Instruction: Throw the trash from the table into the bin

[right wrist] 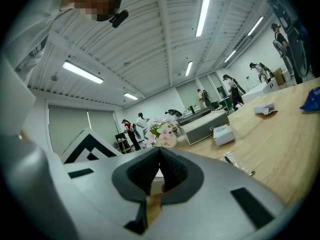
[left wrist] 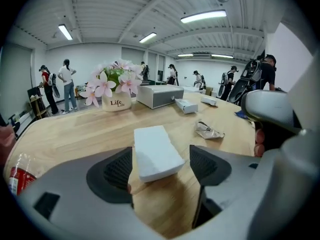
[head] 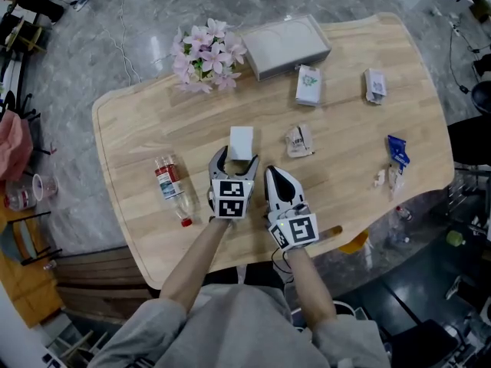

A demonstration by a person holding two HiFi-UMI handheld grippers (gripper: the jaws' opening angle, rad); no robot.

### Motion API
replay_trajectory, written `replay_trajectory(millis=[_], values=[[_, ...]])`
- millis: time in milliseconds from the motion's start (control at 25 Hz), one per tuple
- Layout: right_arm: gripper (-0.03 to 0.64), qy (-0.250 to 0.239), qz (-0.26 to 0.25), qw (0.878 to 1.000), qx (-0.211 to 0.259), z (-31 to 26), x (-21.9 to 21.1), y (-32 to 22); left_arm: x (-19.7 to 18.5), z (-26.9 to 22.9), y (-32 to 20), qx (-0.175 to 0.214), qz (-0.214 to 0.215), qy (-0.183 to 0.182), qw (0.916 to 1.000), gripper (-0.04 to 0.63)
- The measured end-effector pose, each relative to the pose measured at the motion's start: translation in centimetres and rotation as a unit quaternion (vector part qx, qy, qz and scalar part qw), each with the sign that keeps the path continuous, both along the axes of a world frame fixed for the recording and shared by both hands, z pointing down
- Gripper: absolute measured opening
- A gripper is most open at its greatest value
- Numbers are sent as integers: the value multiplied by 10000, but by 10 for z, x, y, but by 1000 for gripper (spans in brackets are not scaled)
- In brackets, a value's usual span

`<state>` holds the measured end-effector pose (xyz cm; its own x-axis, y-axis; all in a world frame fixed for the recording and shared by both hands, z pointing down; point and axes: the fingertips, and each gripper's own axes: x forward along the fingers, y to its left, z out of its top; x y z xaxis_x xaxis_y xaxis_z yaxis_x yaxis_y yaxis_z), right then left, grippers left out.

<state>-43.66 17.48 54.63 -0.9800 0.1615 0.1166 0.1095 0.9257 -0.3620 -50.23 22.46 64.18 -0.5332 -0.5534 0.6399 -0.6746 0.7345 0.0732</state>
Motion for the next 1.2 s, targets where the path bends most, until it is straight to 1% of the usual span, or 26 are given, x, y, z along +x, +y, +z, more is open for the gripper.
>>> replay_trajectory(millis=[80,240,520,600,840,1040,1200], values=[[5,4,44,10000,-28,1,0,-3,-1,6,-3,-105,-49,59,9999,363],[5,27,110,9999,-67,2,1,-10,-2,23,-4,-334,-148,236,9991,367],[5,68,108,9999,-102,5,3,-14,-5,27,-3,-437,-249,322,9982,364],[5,56,98,9999,-110,6,2,-13,-5,27,-1,-487,-264,301,9980,341],[5,60,99,9999,-120,5,2,-14,-7,25,0,-508,-219,263,9981,330],[5,5,90,9999,-60,-8,2,-13,-8,-2,0,-274,-184,99,9994,328],[5,-67,141,9999,-27,-26,7,-13,-3,-50,-2,12,72,-359,9993,328]])
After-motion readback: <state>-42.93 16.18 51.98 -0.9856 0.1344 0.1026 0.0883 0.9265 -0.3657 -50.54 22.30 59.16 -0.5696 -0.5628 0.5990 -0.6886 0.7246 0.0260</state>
